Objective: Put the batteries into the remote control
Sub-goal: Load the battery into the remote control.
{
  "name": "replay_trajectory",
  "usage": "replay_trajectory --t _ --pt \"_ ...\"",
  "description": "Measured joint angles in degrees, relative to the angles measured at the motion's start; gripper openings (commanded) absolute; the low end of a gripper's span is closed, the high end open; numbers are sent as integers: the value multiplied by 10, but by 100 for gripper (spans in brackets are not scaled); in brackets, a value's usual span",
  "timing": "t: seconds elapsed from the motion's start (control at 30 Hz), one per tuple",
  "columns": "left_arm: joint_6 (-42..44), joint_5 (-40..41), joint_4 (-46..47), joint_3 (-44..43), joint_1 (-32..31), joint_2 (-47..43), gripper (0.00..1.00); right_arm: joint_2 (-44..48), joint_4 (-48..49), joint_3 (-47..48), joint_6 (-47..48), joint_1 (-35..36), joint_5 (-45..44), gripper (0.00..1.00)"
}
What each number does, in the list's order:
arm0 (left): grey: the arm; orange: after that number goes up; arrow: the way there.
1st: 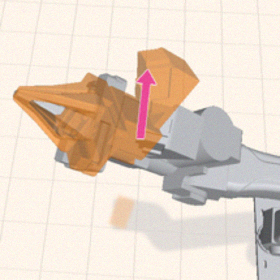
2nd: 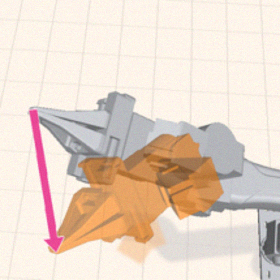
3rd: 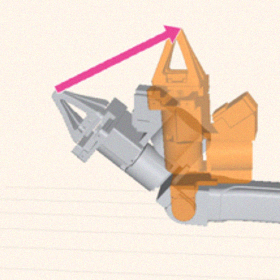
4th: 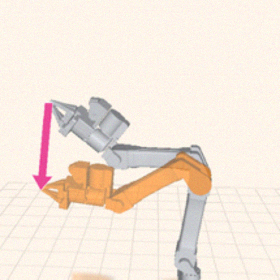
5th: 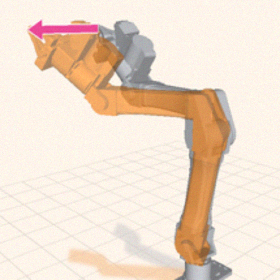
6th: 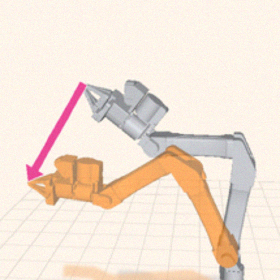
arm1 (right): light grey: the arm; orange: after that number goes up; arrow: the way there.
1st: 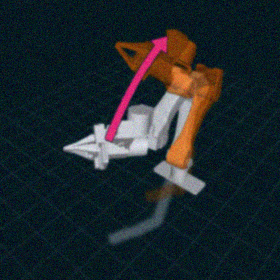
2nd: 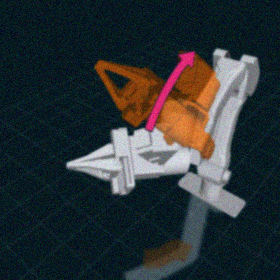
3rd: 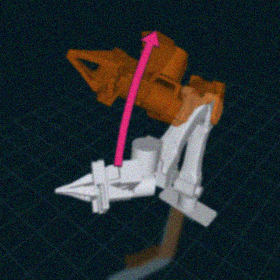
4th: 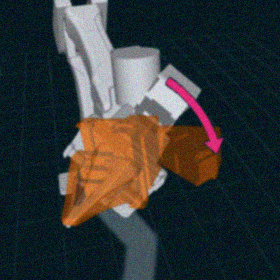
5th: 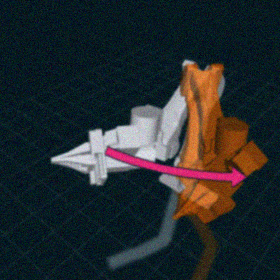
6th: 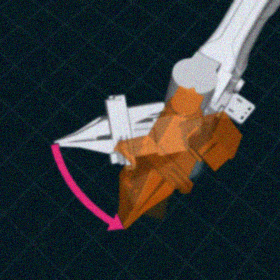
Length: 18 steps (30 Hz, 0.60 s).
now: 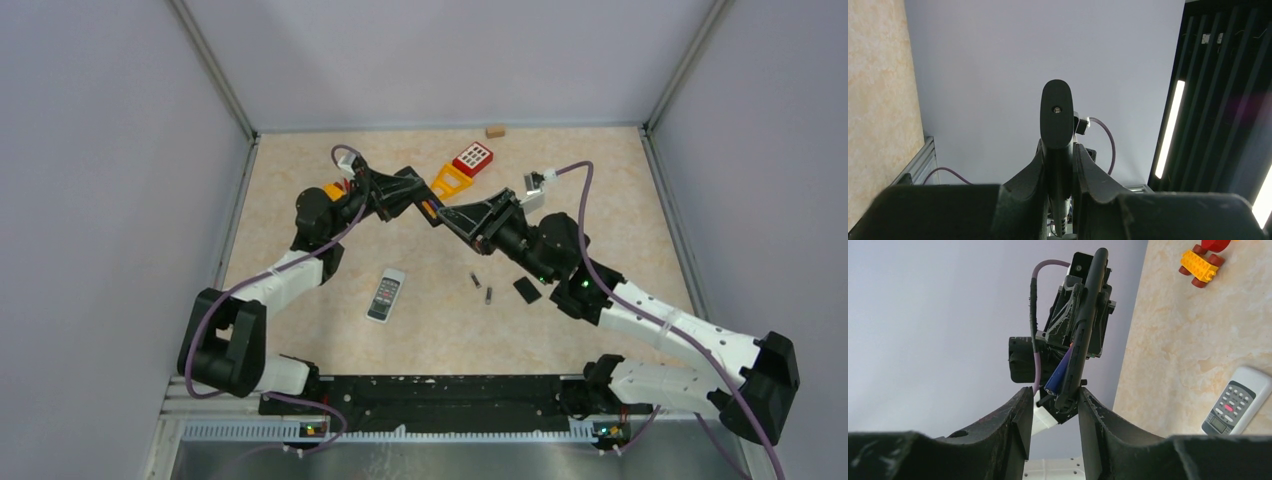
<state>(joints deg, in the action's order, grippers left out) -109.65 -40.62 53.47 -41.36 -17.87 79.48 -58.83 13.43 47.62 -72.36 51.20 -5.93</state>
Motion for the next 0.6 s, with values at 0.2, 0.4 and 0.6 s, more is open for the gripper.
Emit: replay_trajectory --t 0.2,0.4,0.6 --pt "0 1 0 0 0 -4 0 -7 4 0 -11 0 -1 31" --pt "2 5 -12 0 0 -12 0 -15 9 0 -30 0 -2 25" --pt "6 14 -20 0 2 -28 0 -18 16 0 -53 0 -2 20"
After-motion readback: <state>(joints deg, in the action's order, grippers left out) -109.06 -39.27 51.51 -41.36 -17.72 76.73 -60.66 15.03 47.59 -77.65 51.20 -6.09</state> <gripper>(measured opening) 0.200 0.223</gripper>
